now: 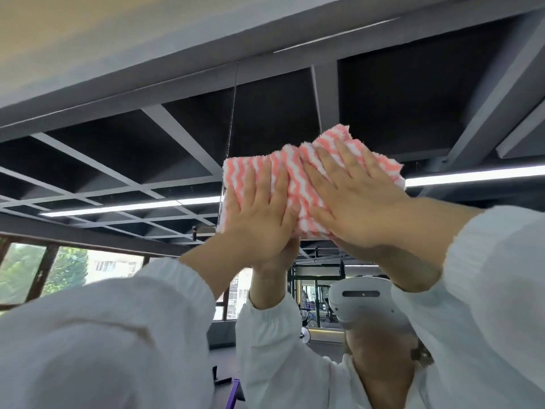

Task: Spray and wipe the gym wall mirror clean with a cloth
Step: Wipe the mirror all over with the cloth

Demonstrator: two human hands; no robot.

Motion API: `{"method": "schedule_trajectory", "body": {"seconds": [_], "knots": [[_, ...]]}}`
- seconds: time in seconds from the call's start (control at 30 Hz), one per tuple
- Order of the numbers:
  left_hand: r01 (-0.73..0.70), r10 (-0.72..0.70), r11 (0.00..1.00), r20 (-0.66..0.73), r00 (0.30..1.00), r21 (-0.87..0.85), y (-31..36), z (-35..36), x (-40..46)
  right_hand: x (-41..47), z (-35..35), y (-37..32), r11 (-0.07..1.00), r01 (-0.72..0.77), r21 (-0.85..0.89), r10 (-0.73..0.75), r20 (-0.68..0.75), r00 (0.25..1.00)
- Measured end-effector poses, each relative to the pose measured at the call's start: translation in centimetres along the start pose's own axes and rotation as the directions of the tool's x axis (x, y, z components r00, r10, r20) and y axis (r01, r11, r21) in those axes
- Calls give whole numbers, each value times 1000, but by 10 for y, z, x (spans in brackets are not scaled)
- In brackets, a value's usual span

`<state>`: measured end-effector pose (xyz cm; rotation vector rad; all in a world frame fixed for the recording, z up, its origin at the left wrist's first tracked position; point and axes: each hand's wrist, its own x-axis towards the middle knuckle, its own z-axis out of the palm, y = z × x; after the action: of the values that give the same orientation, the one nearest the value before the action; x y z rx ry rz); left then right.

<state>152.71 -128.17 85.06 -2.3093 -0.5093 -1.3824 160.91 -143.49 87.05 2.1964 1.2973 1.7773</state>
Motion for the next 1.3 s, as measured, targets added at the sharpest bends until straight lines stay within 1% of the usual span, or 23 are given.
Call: {"method": "schedule_trajectory", "body": {"seconds": [0.13,0.3,0.47,0.6,0.77,0.93,1.03,1.2,1.3], "knots": [[-13,14,1000,67,998,-15,6,-3,-9,-9,2,5,999,43,-27,-42,27,999],[-11,12,1000,52,999,-13,-1,-14,13,7,-3,5,1000,6,-30,-6,18,1000],[13,-14,998,-12,1000,-69,-10,-21,36,33,-12,5,997,-76,-3,76,48,996],[18,-24,994,-49,999,-108,-22,-26,52,51,-16,2,992,-120,27,120,13,993],[8,-15,997,-88,996,-82,-35,-31,71,71,-22,0,986,-162,49,162,3,987],[-3,-9,995,-124,992,-100,-42,-37,84,86,-30,0,976,-200,82,201,-3,980],[9,-28,991,-142,989,-137,-46,-38,92,94,-33,-3,969,-224,103,228,-32,973],[4,-24,991,-153,988,-131,-47,-39,94,101,-29,-8,962,-252,108,268,-170,948],[1,-17,994,-155,988,-105,-48,-39,94,104,-27,-8,956,-267,126,285,-161,945]]}}
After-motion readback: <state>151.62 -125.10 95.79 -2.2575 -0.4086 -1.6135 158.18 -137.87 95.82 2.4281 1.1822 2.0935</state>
